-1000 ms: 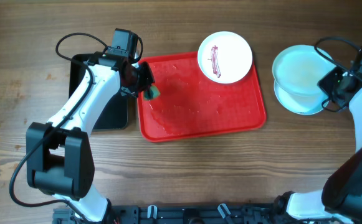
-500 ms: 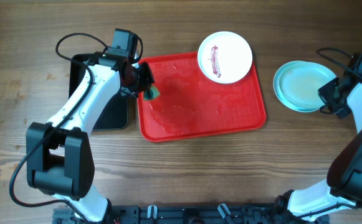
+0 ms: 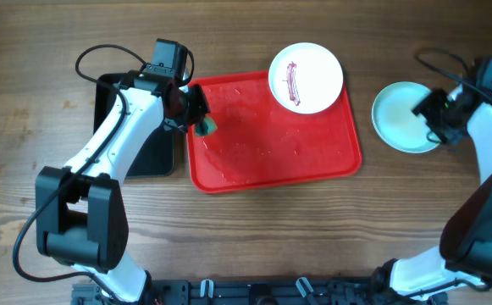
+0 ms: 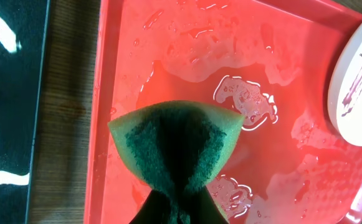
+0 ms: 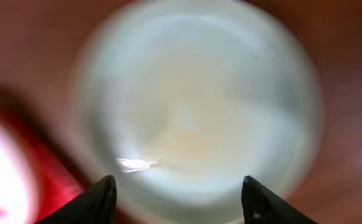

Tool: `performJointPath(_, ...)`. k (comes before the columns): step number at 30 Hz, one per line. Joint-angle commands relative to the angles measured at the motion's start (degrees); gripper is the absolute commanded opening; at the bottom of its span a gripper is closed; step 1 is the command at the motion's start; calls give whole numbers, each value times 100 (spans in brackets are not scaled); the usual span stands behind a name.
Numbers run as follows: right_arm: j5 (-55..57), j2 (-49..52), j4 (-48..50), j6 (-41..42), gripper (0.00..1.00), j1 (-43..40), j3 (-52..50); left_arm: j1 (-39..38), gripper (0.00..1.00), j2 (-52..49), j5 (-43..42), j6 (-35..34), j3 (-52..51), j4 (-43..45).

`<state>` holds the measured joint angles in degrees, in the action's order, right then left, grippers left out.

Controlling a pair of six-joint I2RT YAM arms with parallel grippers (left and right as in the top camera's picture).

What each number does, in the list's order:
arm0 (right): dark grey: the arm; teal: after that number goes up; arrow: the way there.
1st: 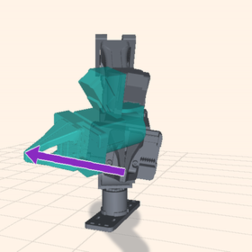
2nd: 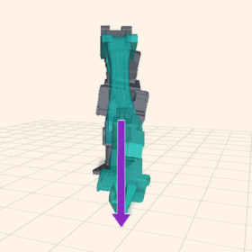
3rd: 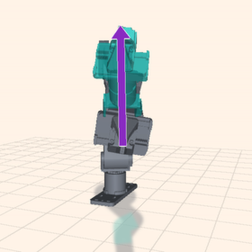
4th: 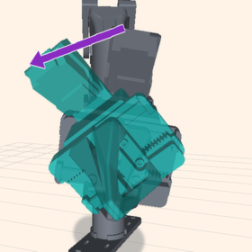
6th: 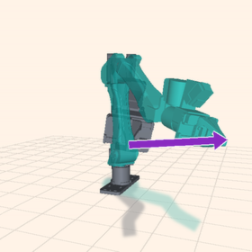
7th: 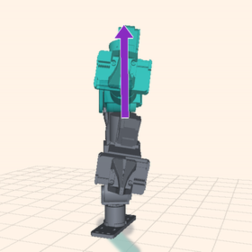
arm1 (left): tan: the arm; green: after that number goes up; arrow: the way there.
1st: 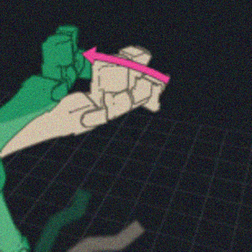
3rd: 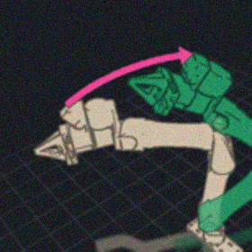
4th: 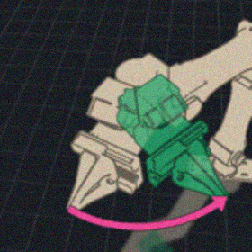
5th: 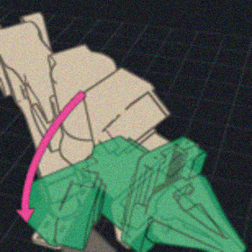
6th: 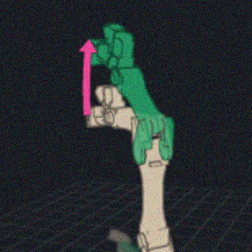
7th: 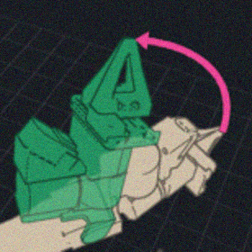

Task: Clean dirty plates on tray and stack at the side
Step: 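Carry the plate right and stack it on the cleaned plate, then open the right gripper and move it to the last smeared plate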

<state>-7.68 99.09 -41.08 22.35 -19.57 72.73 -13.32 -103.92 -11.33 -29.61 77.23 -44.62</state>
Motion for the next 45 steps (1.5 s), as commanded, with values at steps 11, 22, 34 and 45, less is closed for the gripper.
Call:
performJointPath(11, 1051, 577, 1110, 1993, 57, 2509, 275, 0, 4, 63, 76, 87, 79, 20)
performJointPath(22, 1366, 1495, 1294, 2409, 46, 2872, 275, -2, 4, 63, 74, 87, 79, 17)
performJointPath(34, 514, 1690, 831, 1810, 4, 2874, 275, -2, 4, 63, 74, 87, 79, 17)
performJointPath(45, -278, 1108, -693, 807, 6, 3329, 275, 0, 4, 63, 74, 87, 79, 20)
